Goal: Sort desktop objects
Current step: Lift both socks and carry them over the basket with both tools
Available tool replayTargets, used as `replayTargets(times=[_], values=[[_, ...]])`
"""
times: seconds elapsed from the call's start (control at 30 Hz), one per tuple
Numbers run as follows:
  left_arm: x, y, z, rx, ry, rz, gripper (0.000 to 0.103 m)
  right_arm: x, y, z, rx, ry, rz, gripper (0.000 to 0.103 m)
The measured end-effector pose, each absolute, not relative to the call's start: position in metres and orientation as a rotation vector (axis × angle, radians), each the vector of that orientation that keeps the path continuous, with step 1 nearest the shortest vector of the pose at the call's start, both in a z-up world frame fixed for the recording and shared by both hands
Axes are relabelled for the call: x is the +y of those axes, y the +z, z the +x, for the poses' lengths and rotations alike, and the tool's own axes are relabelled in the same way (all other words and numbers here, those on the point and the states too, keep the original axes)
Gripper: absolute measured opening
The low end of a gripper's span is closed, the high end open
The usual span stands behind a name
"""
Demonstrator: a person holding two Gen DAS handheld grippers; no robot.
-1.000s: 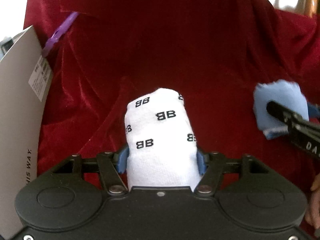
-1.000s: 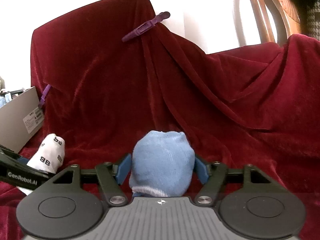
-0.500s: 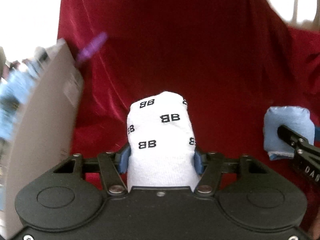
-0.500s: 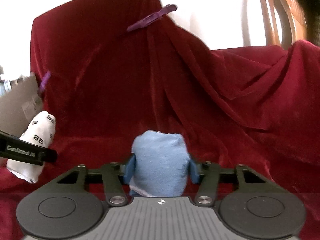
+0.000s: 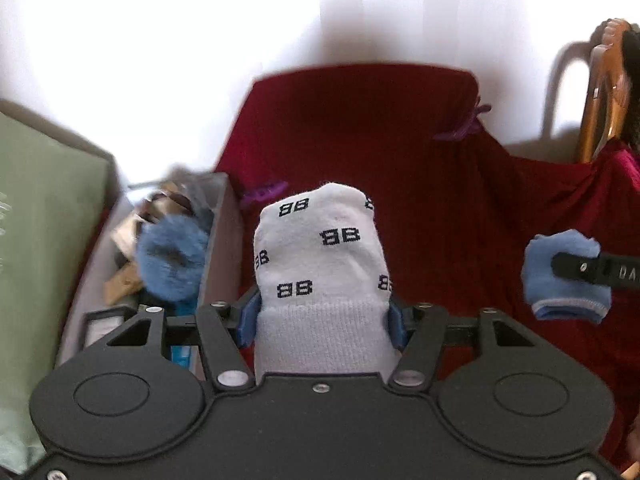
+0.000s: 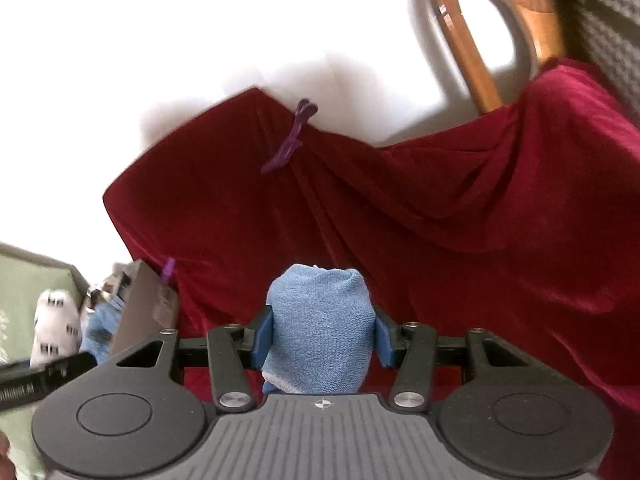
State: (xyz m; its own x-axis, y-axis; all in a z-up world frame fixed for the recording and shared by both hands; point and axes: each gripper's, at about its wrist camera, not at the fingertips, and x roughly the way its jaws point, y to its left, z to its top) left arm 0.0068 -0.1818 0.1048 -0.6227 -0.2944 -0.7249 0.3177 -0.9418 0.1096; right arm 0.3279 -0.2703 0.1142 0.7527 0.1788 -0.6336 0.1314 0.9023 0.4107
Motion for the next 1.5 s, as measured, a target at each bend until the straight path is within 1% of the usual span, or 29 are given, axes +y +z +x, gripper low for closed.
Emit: replayTargets(times=[0.1,0.3,0.37,0.57,0.7,0.87,0.93,0.97,1.0,1.1,1.17,1.2,1.23,1.27,1.3,1.37,1.5], values=[[-0.166,0.127,0.025,-0.002,-2.577,1.12,0.058,-0.27,0.138,0.308,0.71,0.002,0.446,0.05],[-0.14,0.146,0.069,0.095,-2.618,1.231,0.058,-0.266,0.183,0.254,0.596,0.046,0.416,0.05],[-0.128,0.149,0.089,0.084,-2.637,1.252,0.058,-0.264,0.197,0.232,0.554,0.067,0.4,0.05],[-0.094,0.151,0.152,0.009,-2.685,1.327,0.058,-0.255,0.232,0.141,0.421,0.131,0.328,0.05],[-0.079,0.137,0.179,-0.031,-2.754,1.395,0.058,-0.248,0.233,0.09,0.366,0.155,0.276,0.051],[-0.065,0.102,0.202,-0.072,-2.76,1.475,0.058,-0.243,0.214,0.048,0.383,0.171,0.272,0.05],[-0.061,0.082,0.21,-0.093,-2.749,1.515,0.058,-0.241,0.201,0.033,0.382,0.173,0.282,0.045],[-0.059,0.074,0.213,-0.112,-2.749,1.542,0.058,-0.24,0.196,0.027,0.381,0.168,0.283,0.039],[-0.058,0.064,0.216,-0.103,-2.741,1.57,0.058,-0.239,0.19,0.021,0.378,0.158,0.281,0.037],[-0.057,0.031,0.219,-0.072,-2.717,1.649,0.058,-0.232,0.169,0.011,0.382,0.151,0.274,0.038],[-0.059,0.0,0.214,-0.032,-2.657,1.731,0.058,-0.224,0.142,0.024,0.442,0.203,0.273,0.037],[-0.061,-0.015,0.211,-0.009,-2.624,1.765,0.058,-0.218,0.121,0.039,0.509,0.205,0.268,0.029],[-0.062,-0.026,0.209,-0.011,-2.607,1.784,0.058,-0.212,0.103,0.052,0.583,0.201,0.258,0.025],[-0.063,-0.036,0.208,-0.023,-2.59,1.794,0.058,-0.208,0.084,0.064,0.655,0.197,0.248,0.014],[-0.064,-0.042,0.208,-0.035,-2.575,1.792,0.058,-0.206,0.069,0.072,0.699,0.194,0.252,0.013],[-0.069,-0.051,0.207,-0.042,-2.554,1.796,0.058,-0.209,0.05,0.079,0.769,0.18,0.287,0.015],[-0.077,-0.055,0.209,0.008,-2.539,1.8,0.058,-0.219,0.042,0.077,0.821,0.17,0.344,0.017]])
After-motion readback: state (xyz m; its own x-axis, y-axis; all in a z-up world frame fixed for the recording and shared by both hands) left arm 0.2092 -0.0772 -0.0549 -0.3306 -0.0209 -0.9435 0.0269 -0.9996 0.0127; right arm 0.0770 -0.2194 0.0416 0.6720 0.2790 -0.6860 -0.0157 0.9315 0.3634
